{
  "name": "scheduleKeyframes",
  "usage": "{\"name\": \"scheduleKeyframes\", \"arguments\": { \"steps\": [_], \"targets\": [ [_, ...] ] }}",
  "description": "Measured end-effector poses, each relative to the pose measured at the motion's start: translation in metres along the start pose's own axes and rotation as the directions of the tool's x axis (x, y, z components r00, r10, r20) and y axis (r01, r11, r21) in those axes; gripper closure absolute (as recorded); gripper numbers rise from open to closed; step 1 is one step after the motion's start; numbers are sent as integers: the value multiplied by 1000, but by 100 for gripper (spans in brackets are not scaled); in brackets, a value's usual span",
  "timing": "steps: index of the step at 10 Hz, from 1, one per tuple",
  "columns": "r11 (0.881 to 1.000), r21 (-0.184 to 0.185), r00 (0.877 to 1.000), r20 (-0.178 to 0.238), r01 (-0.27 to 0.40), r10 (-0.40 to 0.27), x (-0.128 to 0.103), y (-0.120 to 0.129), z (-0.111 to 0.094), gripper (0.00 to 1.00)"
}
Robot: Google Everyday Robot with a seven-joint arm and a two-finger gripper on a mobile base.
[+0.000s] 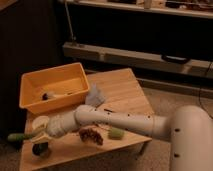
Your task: Place pepper in metal cup
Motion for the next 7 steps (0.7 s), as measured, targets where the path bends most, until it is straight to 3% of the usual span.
{"name": "scheduleKeyframes", "arguments": {
  "steps": [2, 7],
  "targets": [
    [1000, -18, 1000, -6, 7, -7, 8, 4, 3, 100],
    [1000, -19, 1000, -7, 18, -18, 25, 6, 0, 100]
  ]
}}
